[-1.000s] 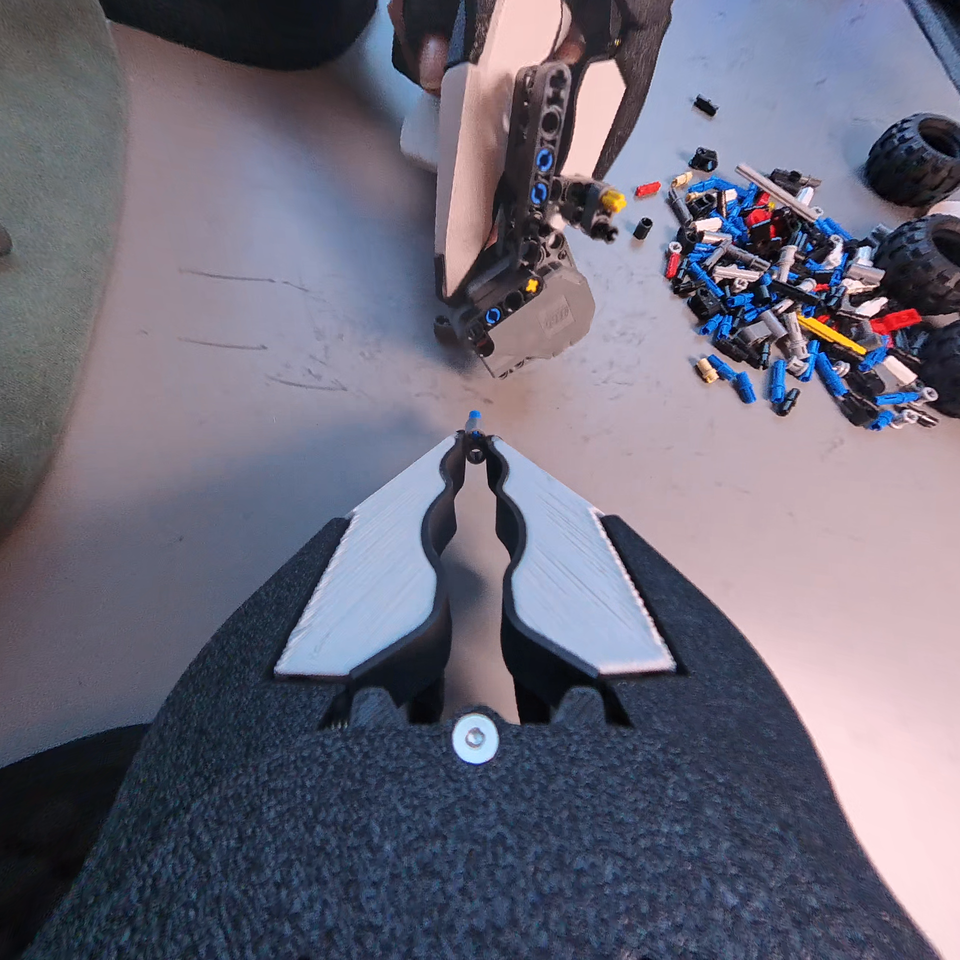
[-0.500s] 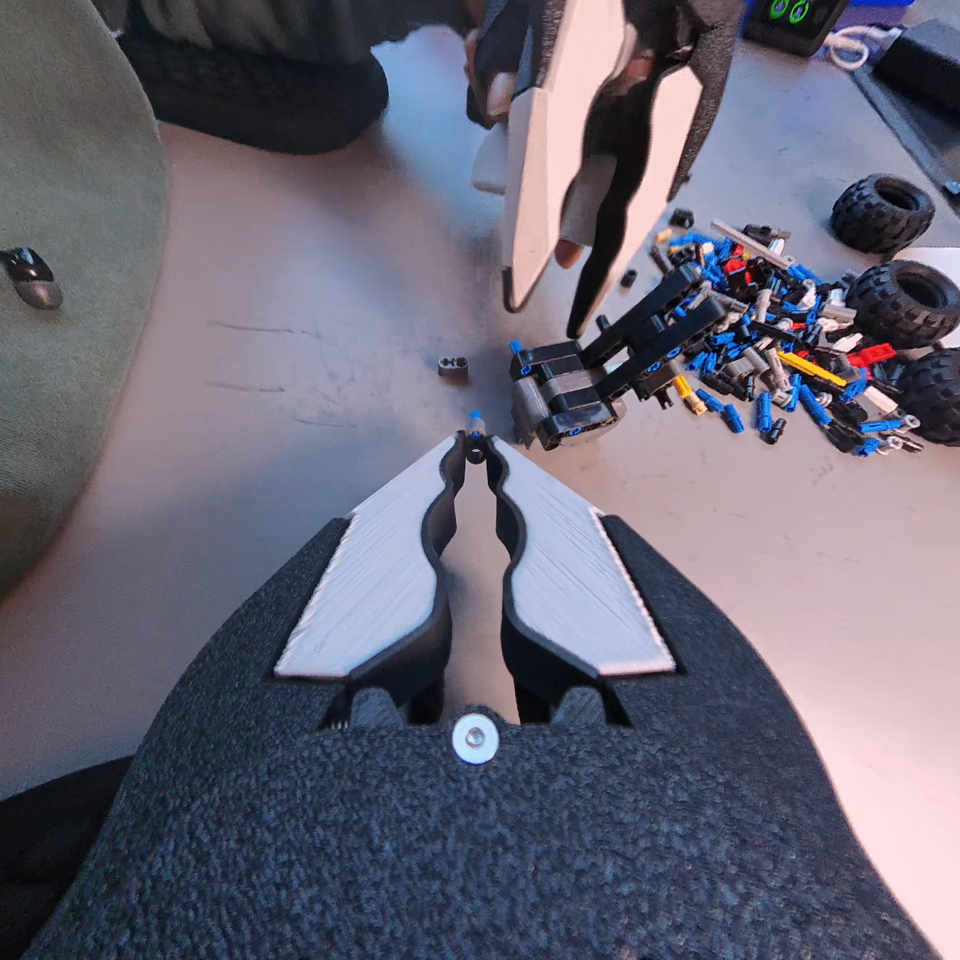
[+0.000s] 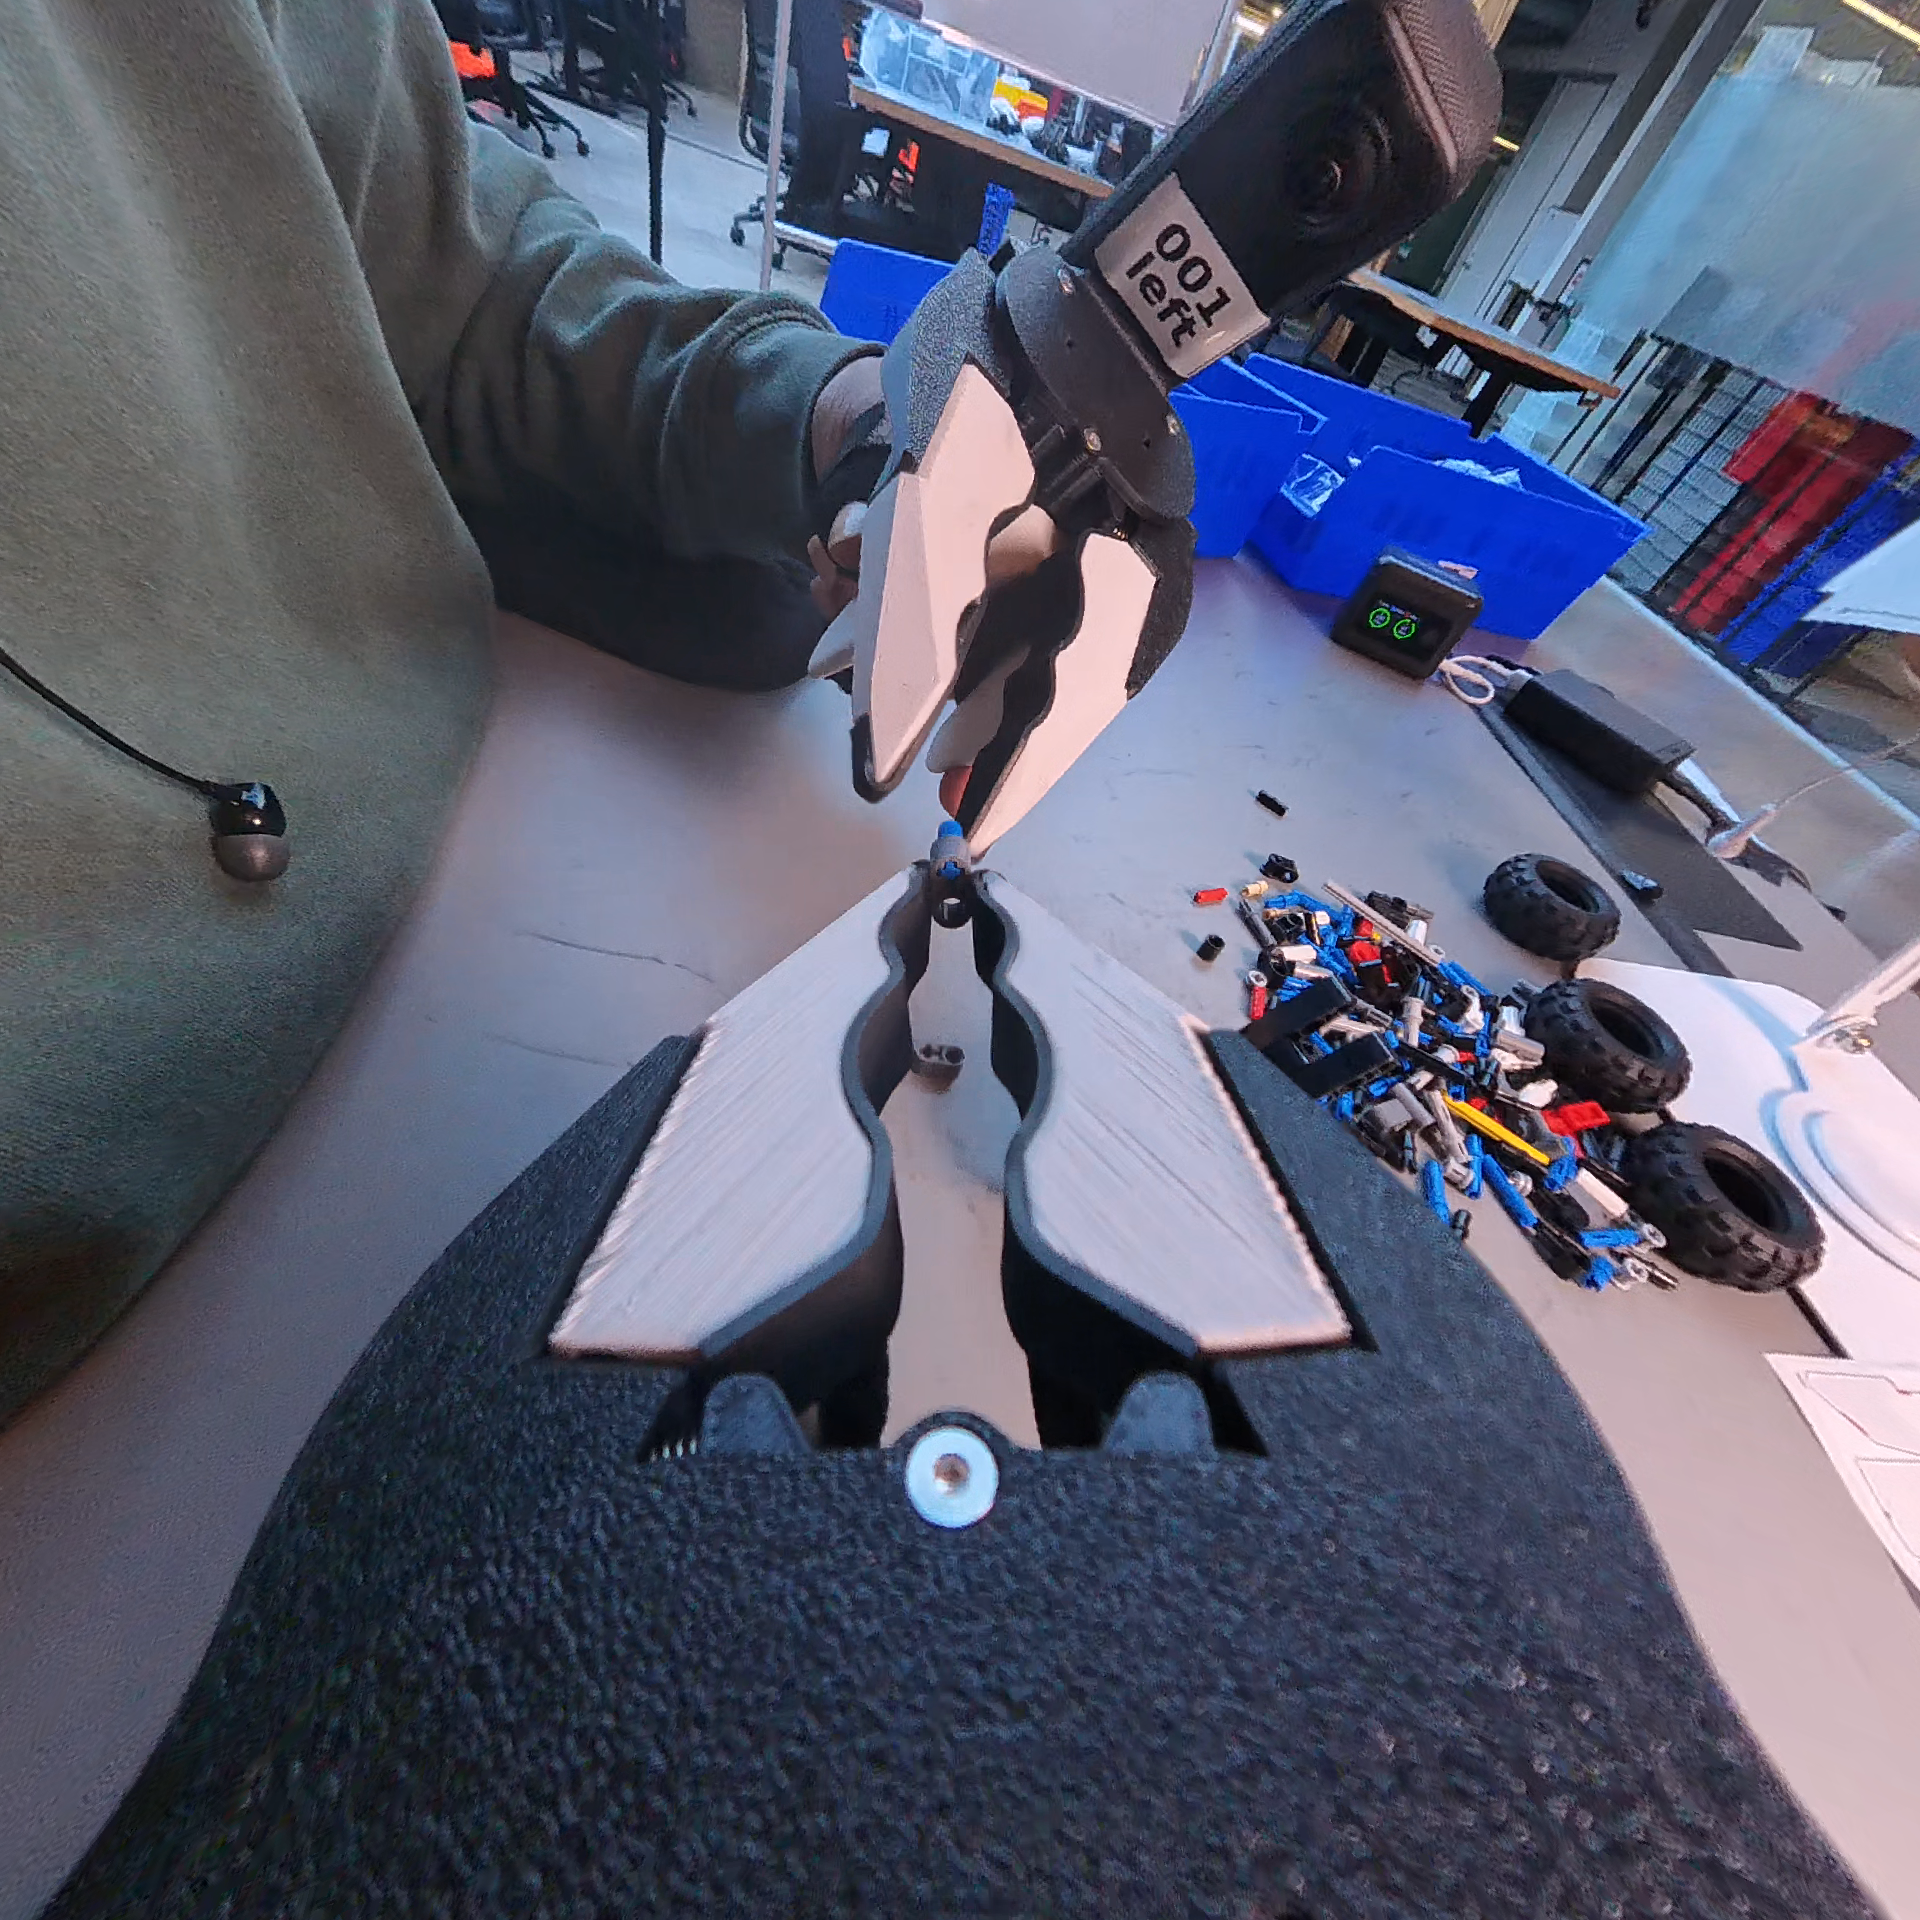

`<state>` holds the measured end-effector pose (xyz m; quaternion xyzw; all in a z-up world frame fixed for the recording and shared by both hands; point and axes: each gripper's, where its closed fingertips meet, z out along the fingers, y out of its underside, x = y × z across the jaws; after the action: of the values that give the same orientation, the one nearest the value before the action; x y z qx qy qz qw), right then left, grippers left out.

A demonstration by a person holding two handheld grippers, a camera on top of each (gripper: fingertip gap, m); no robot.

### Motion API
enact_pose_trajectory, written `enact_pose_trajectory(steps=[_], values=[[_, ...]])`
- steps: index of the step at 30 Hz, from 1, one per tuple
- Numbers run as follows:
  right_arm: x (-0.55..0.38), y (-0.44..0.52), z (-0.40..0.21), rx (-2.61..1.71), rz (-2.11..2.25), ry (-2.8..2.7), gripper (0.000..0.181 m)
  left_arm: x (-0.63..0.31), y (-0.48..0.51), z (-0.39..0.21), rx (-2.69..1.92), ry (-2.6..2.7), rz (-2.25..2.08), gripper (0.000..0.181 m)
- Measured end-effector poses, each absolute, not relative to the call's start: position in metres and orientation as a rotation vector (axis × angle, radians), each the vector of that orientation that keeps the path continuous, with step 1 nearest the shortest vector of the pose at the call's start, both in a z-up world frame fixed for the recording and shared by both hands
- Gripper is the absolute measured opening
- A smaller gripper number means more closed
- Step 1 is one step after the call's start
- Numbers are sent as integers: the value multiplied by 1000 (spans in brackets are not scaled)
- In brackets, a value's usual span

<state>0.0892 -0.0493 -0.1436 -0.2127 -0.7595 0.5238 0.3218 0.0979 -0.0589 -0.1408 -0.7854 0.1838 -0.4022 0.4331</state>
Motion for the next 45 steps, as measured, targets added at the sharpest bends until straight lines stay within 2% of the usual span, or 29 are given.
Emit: enact_pose_trajectory(steps=[6,17,22,28,33,37,41,45], values=[[89,-57,-142,-512,1332,-1990,7,99,-58,-137,-1935,415,-1003,5],[88,-58,-140,-523,1390,-2007,6,96,-61,-137,-1941,531,-879,3],[97,-18,-118,-621,1481,-1895,6,59,-63,-139,-1987,531,-658,3],[85,-27,-143,-625,1362,-1987,6,-21,-21,-175,-2106,417,-128,4],[79,-28,-159,-658,1314,-2020,6,-66,20,-200,-2154,356,99,4],[75,-23,-166,-686,1264,-2016,6,-73,26,-206,-2159,336,123,19],[69,-17,-163,-700,1234,-1968,6,-69,16,-195,-2131,309,60,23],[67,-17,-150,-652,1221,-1880,7,3,-9,-167,-2028,293,-613,25]])
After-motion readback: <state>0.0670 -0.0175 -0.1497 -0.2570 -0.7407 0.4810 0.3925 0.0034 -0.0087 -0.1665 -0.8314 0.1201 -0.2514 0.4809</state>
